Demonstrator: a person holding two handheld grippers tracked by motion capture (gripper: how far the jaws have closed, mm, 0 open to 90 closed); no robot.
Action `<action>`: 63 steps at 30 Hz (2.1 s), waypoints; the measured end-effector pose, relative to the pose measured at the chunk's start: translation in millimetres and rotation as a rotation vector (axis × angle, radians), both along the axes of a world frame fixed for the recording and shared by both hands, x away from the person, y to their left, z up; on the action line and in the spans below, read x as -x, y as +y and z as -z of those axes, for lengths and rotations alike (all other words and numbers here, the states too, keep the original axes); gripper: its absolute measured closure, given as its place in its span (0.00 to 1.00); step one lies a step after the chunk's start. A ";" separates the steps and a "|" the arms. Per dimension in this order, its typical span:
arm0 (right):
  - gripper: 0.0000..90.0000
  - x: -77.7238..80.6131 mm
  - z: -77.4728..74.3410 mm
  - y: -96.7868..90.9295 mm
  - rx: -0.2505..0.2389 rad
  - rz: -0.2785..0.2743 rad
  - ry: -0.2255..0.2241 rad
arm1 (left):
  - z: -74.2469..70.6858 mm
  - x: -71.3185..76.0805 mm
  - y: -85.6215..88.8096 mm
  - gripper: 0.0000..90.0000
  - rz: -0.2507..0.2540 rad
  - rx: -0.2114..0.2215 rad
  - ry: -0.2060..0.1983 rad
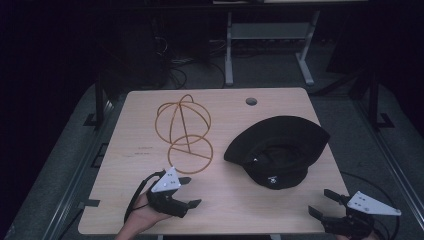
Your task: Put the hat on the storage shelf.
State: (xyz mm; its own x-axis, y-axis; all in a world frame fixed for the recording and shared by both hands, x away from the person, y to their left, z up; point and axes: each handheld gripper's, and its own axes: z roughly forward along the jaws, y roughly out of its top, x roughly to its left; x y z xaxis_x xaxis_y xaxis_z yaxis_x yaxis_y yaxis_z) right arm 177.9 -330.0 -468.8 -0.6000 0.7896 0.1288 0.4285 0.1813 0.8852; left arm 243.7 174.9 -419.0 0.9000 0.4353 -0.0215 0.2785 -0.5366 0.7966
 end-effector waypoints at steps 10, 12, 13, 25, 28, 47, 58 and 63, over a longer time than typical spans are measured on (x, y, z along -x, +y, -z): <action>0.17 -1.5 1.0 4.1 -0.004 -0.006 0.007 | -12.5 -8.7 -26.2 0.26 0.039 -0.003 -0.016; 0.17 -1.6 1.3 4.2 -0.008 -0.007 0.008 | -13.5 -10.6 -30.9 0.26 0.045 -0.010 -0.015; 0.16 -1.6 1.4 4.2 -0.008 -0.009 0.007 | -15.4 -12.3 -35.4 0.26 0.053 -0.018 -0.020; 0.16 -0.7 -0.1 3.9 -0.005 -0.020 -0.004 | -25.2 -23.7 -71.0 0.26 0.102 -0.029 -0.028; 0.16 -0.5 0.3 3.3 -0.009 -0.020 -0.003 | -27.7 -26.2 -83.2 0.26 0.118 -0.038 -0.038; 0.16 -1.5 -1.2 4.8 -0.024 -0.039 -0.015 | -38.9 -49.2 -137.0 0.26 0.158 -0.091 -0.067; 0.16 -2.6 -0.7 3.7 -0.031 -0.038 -0.008 | -28.5 -64.7 -156.7 0.45 0.152 -0.141 -0.056; 0.16 -3.2 -0.8 2.1 -0.035 -0.035 -0.013 | -27.0 -65.8 -158.1 0.60 0.145 -0.143 -0.059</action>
State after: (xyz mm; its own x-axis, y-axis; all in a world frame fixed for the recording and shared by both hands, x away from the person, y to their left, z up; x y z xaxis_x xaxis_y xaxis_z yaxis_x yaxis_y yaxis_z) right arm 181.1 -327.9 -468.0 -0.6288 0.7634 0.1481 0.4111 0.1648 0.8966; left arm 309.6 16.8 -392.1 0.9514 0.2959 0.0854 0.1455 -0.6761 0.7223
